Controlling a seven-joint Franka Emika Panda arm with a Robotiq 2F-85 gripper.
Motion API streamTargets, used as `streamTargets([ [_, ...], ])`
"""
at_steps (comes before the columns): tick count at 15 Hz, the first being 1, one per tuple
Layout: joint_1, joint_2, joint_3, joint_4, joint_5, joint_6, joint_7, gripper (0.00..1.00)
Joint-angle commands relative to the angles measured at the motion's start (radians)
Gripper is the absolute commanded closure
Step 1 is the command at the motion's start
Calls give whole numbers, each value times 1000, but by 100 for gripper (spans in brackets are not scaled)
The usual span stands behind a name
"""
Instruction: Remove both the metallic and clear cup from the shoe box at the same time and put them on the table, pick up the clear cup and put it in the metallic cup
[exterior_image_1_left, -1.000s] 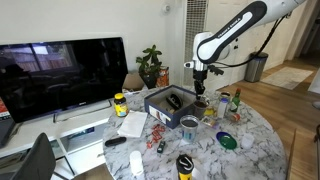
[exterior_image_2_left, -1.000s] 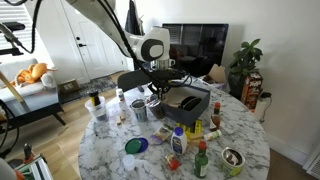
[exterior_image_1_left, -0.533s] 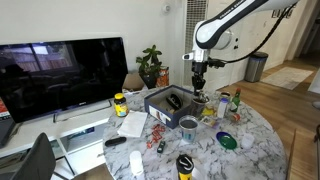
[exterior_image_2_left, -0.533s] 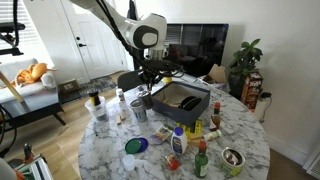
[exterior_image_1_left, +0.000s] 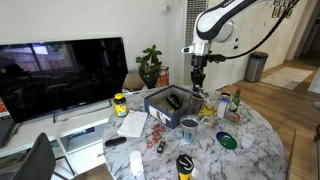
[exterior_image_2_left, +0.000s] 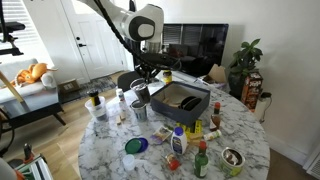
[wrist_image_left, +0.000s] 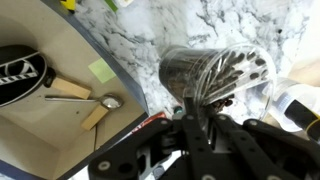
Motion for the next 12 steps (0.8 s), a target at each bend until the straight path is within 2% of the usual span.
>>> streamTargets([
  [1, 25, -6, -2, 6, 89, -71, -31, 97],
  [6, 56, 39, -9, 9, 86, -28, 15, 97],
  [12, 69, 134, -5, 4, 67, 147, 126, 97],
])
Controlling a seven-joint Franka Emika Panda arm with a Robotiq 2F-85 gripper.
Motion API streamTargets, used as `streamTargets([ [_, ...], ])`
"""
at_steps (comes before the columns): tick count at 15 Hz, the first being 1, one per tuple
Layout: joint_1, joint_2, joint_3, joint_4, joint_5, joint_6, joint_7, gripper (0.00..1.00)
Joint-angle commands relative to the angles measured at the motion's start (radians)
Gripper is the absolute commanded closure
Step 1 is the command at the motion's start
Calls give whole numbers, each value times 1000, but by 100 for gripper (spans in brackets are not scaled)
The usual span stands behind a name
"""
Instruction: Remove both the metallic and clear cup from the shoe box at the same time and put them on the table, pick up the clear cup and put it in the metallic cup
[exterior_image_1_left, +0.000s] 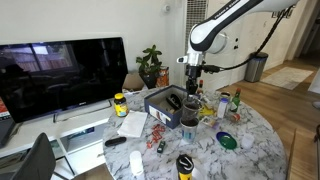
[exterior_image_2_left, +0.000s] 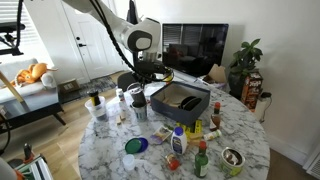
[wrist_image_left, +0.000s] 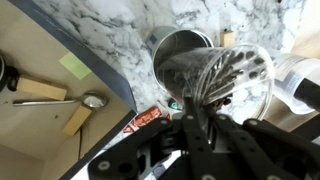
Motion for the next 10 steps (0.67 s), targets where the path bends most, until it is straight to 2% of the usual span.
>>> streamTargets([
  [1, 14, 59, -4, 2, -8, 76, 58, 97],
  [8, 14, 141, 4, -2, -42, 151, 150, 97],
  [10, 16, 152, 4, -5, -56, 162, 174, 64],
])
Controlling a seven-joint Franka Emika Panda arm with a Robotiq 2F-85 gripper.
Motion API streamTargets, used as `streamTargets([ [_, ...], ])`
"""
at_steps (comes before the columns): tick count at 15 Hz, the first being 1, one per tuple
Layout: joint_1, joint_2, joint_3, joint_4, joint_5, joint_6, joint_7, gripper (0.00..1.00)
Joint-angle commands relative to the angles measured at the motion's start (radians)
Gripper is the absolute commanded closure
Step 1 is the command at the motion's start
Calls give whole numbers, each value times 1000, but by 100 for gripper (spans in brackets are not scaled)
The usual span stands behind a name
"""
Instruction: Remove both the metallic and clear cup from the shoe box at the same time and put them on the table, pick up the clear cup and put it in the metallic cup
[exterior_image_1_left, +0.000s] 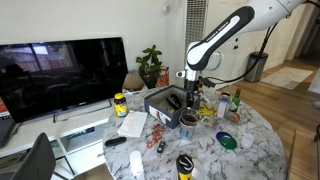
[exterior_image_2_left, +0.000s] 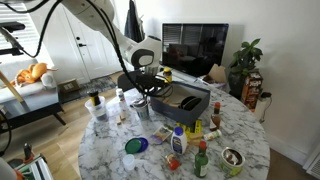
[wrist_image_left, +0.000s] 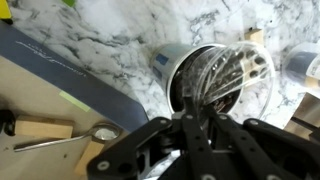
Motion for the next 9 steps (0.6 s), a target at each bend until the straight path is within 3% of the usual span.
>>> streamTargets([
  [1, 7, 18, 2, -6, -40, 36, 65, 57],
  [8, 9, -61, 4, -42, -69, 70, 159, 5],
  [9, 6, -86, 6, -50, -70, 65, 171, 1],
])
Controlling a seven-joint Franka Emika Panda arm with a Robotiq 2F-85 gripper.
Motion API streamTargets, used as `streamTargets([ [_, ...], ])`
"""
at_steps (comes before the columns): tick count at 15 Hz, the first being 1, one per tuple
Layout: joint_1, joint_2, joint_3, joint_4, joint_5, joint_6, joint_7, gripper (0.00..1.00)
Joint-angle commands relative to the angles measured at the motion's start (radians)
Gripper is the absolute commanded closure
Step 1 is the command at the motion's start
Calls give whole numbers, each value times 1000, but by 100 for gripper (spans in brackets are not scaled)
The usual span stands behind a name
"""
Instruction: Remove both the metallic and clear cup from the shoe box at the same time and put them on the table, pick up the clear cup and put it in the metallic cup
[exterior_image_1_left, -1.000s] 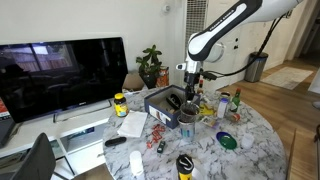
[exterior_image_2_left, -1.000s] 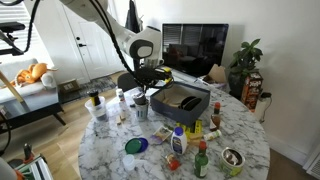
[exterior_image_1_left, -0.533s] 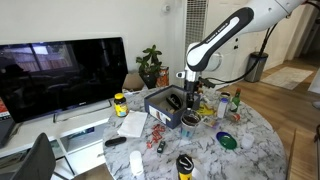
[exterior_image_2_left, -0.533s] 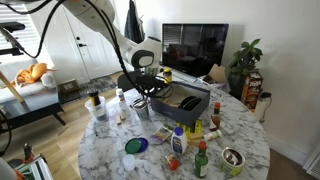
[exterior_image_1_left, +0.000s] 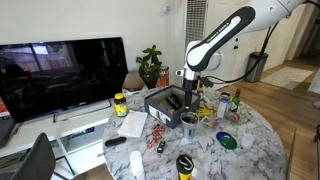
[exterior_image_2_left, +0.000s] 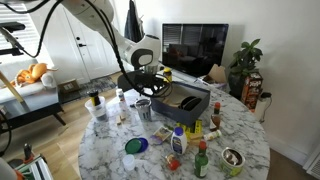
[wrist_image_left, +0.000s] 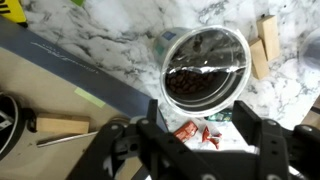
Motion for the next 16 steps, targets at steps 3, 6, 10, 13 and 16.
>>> streamTargets([
  [3, 8, -176, -9, -76, -51, -3, 130, 0],
  [6, 25, -274, -22, -98, -115, -49, 229, 0],
  [10, 34, -379, -24, -112, -140, -162, 302, 0],
  [13, 43, -434, -29, -117, -151, -223, 312, 0],
  [16, 46, -406, -35, -79, -126, -217, 287, 0],
])
